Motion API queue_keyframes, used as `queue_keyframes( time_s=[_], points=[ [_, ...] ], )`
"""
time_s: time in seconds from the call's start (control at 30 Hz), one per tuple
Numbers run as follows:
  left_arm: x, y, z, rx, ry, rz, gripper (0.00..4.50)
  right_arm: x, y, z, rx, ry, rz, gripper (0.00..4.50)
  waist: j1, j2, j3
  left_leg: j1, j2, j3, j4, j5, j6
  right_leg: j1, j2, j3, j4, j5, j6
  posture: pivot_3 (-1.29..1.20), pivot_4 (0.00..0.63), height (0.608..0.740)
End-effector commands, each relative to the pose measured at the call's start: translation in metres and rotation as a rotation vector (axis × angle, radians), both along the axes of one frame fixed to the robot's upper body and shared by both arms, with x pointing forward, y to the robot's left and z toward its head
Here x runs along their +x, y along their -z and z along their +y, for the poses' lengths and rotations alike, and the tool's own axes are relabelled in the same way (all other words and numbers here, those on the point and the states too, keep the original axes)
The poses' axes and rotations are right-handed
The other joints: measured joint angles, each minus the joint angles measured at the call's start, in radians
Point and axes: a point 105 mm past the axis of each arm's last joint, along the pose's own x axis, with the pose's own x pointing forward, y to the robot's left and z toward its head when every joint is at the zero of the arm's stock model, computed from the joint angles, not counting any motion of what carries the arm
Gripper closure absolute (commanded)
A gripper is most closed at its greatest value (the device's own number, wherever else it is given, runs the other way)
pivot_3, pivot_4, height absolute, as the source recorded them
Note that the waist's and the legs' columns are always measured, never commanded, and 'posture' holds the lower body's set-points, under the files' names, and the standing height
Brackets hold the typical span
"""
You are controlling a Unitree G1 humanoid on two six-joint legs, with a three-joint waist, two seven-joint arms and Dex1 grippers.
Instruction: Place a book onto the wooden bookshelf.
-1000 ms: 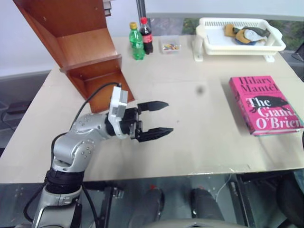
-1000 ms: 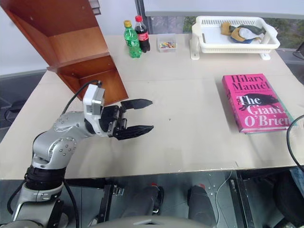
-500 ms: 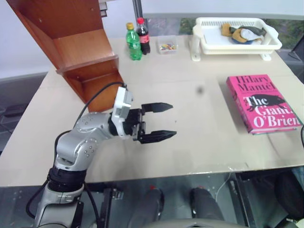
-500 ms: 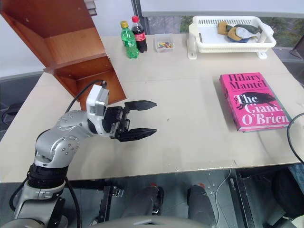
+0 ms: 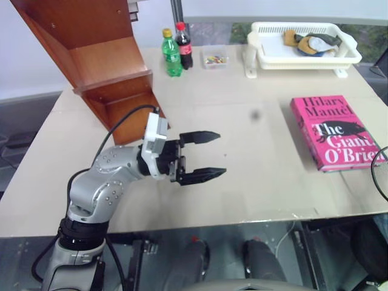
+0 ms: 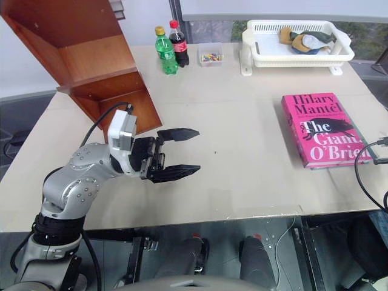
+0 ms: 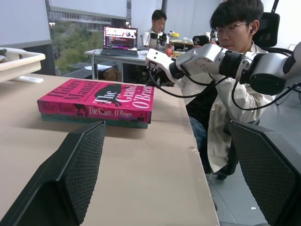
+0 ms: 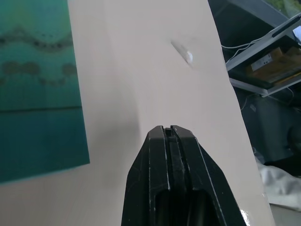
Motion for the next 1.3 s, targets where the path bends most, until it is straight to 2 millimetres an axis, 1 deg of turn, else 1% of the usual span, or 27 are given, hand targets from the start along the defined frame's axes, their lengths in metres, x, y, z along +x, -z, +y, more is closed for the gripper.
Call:
queue_keyframes(
  time_s=[0.03,0.3,0.5,0.6,0.7,0.73,0.8,0.83,0.9,0.97,1.03,1.2,1.3],
  points=[
    [-0.006,-0.011,0.002,-0.008,-0.004,-0.071,0.00,0.011,-0.008,0.011,0.054,-0.092,-0.022,4.44,-0.001,0.000,0.000,0.000,0.000,0.000,0.000,0.000,0.000,0.000,0.000,0.000,0.000,0.000,0.000,0.00,0.150,0.740],
    [-0.002,-0.011,0.004,-0.011,-0.019,-0.077,0.00,0.018,0.002,0.033,0.147,-0.204,-0.007,4.44,0.003,0.000,0.000,0.000,0.000,0.000,0.000,0.000,0.000,0.000,0.000,0.000,0.000,0.000,0.000,0.00,0.150,0.740],
    [-0.001,-0.011,0.005,-0.012,-0.026,-0.082,0.00,0.019,0.000,0.047,0.189,-0.283,-0.039,4.44,0.000,0.000,0.000,0.000,0.001,0.000,0.000,0.000,0.000,0.000,0.001,0.000,0.000,0.000,0.000,0.00,0.150,0.740],
    [-0.001,-0.009,0.006,-0.008,-0.027,-0.084,0.00,0.017,0.000,0.069,0.234,-0.397,-0.052,4.44,0.003,0.000,0.000,0.000,0.001,0.000,0.000,0.000,0.000,0.000,0.001,0.000,0.000,0.000,0.000,0.00,0.150,0.740],
    [-0.001,-0.009,0.006,-0.006,-0.027,-0.088,0.00,0.011,0.002,0.084,0.273,-0.461,-0.046,4.44,0.005,0.001,0.000,0.000,0.001,-0.001,0.000,0.000,0.000,0.000,0.000,0.000,0.000,0.000,0.000,0.00,0.150,0.740],
    [-0.001,-0.009,0.006,-0.004,-0.027,-0.089,0.00,0.010,0.003,0.086,0.272,-0.466,-0.043,4.44,0.006,0.001,0.000,0.000,0.000,-0.001,0.000,0.000,0.000,0.000,0.000,0.000,0.000,0.000,0.000,0.00,0.150,0.740],
    [-0.001,-0.009,0.007,-0.003,-0.027,-0.092,0.00,0.008,0.003,0.084,0.255,-0.447,-0.040,4.44,0.007,0.001,0.000,0.000,0.000,-0.001,0.001,0.000,0.000,0.000,0.000,0.000,0.000,0.000,0.000,0.00,0.150,0.740],
    [0.000,-0.009,0.007,-0.002,-0.028,-0.093,0.00,0.008,0.003,0.081,0.235,-0.420,-0.041,4.44,0.007,0.001,0.000,0.000,0.000,-0.001,0.001,0.000,0.000,0.000,0.000,0.000,0.000,0.000,0.000,0.00,0.150,0.740],
    [0.000,-0.009,0.007,-0.001,-0.029,-0.094,0.00,0.009,0.001,0.070,0.210,-0.343,-0.048,4.44,0.007,0.001,0.000,0.000,0.000,-0.001,0.001,0.000,0.000,0.000,0.000,0.000,0.000,0.000,0.000,0.00,0.150,0.740],
    [0.000,-0.009,0.006,-0.001,-0.031,-0.096,0.00,0.014,-0.004,0.056,0.174,-0.227,-0.070,4.44,0.006,0.001,0.000,0.000,0.000,-0.001,0.001,0.000,0.000,0.000,0.000,0.000,0.000,0.000,0.000,0.00,0.150,0.740],
    [0.001,-0.009,0.005,-0.002,-0.032,-0.097,0.00,0.020,-0.010,0.048,0.152,-0.160,-0.087,4.44,0.004,0.001,0.000,0.000,0.000,0.000,0.001,0.000,0.000,0.000,0.000,0.001,0.000,0.000,0.000,0.00,0.150,0.740],
    [0.004,-0.009,0.004,-0.003,-0.029,-0.101,0.00,0.045,-0.017,0.042,0.123,-0.113,-0.124,4.44,0.005,0.001,0.000,0.000,0.000,0.000,0.001,0.000,0.000,-0.001,0.000,0.000,0.000,0.000,0.000,0.00,0.150,0.740],
    [0.006,-0.010,0.003,-0.004,-0.027,-0.105,0.00,0.061,-0.016,0.042,0.102,-0.096,-0.134,4.44,0.003,0.001,0.000,0.000,0.000,0.001,0.001,0.000,0.000,0.000,0.000,0.001,0.000,0.000,0.000,0.00,0.150,0.740]
  ],
)
